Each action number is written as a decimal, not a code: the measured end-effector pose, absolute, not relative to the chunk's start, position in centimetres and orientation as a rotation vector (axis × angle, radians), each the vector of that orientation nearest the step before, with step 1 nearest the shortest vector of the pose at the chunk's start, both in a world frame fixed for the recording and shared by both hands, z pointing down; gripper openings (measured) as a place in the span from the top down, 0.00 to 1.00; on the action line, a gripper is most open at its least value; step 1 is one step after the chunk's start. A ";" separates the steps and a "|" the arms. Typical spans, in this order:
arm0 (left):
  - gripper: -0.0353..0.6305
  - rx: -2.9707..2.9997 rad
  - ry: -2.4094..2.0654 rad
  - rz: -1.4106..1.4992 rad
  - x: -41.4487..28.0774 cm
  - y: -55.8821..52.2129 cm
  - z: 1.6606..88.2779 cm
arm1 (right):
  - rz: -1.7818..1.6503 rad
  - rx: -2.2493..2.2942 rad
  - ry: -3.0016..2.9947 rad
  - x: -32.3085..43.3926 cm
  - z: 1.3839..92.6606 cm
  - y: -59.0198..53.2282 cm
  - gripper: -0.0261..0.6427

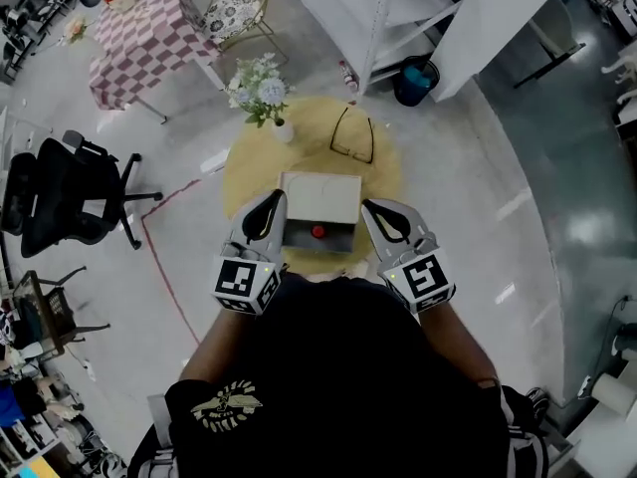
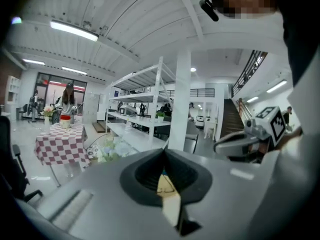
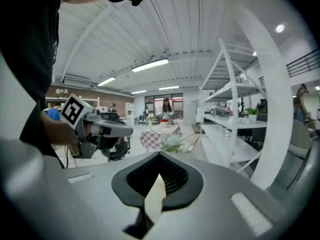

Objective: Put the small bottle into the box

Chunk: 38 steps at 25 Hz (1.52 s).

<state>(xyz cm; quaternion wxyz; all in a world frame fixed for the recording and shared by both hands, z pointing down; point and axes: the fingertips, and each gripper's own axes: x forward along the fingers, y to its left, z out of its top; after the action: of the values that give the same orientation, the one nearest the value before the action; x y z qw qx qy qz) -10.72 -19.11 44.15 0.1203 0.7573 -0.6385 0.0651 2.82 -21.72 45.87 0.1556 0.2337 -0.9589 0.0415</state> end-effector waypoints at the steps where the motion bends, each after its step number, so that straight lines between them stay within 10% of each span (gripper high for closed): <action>1: 0.95 2.181 -1.877 0.201 -10.7 -18.8 45.0 | 0.142 0.575 -2.714 2.3 48.0 -20.9 0.95; 18: 0.95 2.058 -1.837 0.294 -17.5 -14.6 50.4 | 0.057 0.111 -2.172 -5.2 74.5 -12.8 0.77; 38: 0.95 2.413 -1.448 0.287 -17.8 -18.3 48.9 | 0.195 0.570 -2.040 -3.8 71.9 -13.0 0.75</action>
<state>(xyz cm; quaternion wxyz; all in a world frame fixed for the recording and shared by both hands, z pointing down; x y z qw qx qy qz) -17.84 -18.32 48.94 0.1558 0.8426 -0.5057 0.1004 -3.76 -12.95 71.89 0.4856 0.2343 -0.8384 0.0802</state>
